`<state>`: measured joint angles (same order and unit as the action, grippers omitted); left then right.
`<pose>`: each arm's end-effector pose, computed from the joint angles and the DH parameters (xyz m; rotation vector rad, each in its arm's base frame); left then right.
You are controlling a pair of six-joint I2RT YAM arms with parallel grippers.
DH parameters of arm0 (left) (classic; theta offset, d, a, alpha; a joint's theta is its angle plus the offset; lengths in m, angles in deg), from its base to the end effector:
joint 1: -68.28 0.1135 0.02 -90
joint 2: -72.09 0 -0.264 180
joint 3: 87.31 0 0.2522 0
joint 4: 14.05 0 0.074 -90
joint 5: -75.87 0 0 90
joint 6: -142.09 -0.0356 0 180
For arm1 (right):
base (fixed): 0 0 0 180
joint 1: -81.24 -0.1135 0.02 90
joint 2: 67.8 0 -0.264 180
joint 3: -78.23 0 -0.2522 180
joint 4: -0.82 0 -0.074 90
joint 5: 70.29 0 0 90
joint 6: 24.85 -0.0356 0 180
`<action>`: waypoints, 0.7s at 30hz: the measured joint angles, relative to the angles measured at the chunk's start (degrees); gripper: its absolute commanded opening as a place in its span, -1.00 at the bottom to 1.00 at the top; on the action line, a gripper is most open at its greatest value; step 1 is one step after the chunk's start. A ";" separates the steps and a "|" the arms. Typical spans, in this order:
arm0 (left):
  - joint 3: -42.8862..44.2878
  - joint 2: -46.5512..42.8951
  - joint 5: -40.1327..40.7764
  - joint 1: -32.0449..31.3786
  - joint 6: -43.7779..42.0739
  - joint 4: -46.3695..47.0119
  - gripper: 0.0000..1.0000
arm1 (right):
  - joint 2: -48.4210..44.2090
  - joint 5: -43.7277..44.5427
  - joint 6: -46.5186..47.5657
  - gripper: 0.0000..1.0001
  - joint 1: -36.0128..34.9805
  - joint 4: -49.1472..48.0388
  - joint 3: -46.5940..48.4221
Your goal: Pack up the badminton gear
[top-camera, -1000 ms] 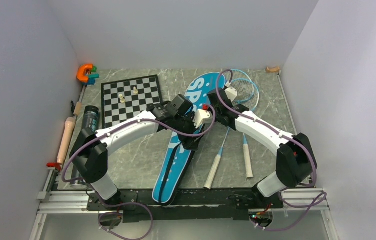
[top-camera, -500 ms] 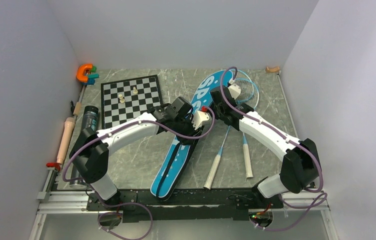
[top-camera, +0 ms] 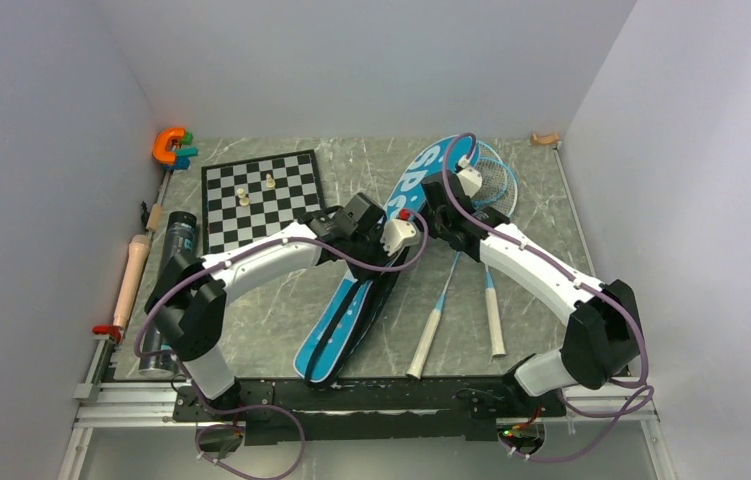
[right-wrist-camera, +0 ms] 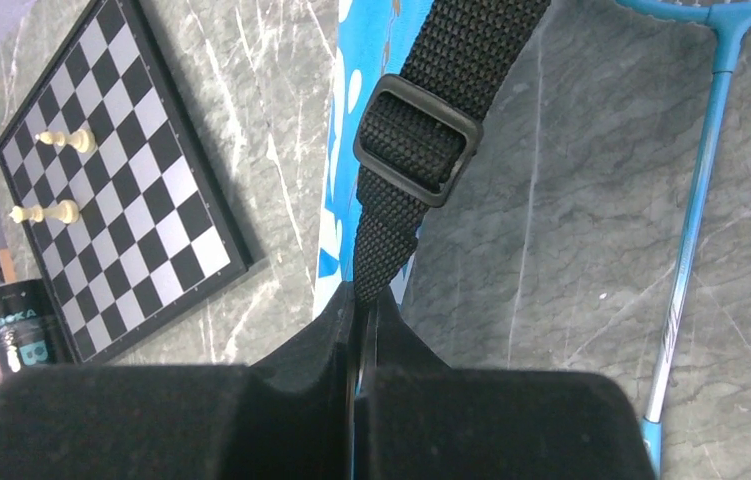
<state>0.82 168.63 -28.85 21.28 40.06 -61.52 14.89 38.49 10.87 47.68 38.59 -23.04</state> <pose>0.2392 -0.2697 0.2491 1.3674 2.2066 -0.5587 0.2716 0.1665 0.2862 0.5773 2.2165 0.4378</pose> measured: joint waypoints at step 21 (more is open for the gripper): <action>-0.11 -0.09 -5.49 8.04 2.71 -0.39 -1.00 | -4.68 -12.70 -0.87 0.53 5.40 -2.45 -10.45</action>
<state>0.71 168.54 -34.34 29.32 42.77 -61.92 10.22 25.79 10.00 53.08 36.14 -33.49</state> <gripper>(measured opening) 0.012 0.690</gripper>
